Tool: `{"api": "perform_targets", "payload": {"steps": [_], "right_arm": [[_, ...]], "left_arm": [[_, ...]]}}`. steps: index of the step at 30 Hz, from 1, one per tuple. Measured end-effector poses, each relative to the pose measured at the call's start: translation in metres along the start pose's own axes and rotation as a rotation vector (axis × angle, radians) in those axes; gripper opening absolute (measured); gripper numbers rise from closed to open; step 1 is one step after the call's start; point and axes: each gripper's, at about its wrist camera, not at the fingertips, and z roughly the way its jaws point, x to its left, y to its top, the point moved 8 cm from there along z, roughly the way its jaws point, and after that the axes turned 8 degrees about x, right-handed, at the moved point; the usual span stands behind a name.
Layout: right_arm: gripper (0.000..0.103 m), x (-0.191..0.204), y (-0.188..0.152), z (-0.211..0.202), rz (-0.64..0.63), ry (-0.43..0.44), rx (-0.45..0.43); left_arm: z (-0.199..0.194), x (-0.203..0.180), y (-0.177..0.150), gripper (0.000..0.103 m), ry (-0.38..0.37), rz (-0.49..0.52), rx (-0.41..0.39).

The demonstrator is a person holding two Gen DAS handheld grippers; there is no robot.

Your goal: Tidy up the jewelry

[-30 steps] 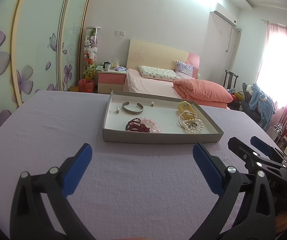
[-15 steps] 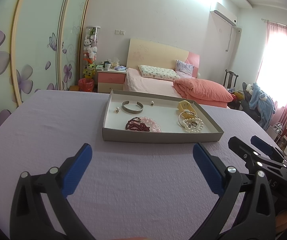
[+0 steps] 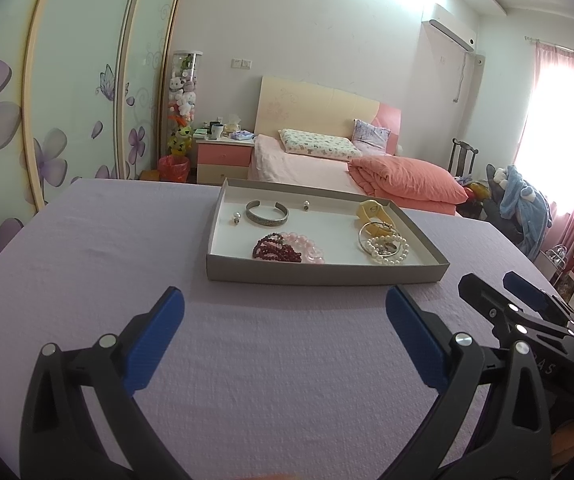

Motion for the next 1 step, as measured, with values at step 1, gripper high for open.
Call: {"api": "perform_targets", "payload": {"steps": [1], "right_arm": [[0.097, -0.0002, -0.0001, 0.0, 0.0, 0.0, -0.001]], "left_arm": [[0.0, -0.0001, 0.0004, 0.099, 0.0, 0.0, 0.0]]}}
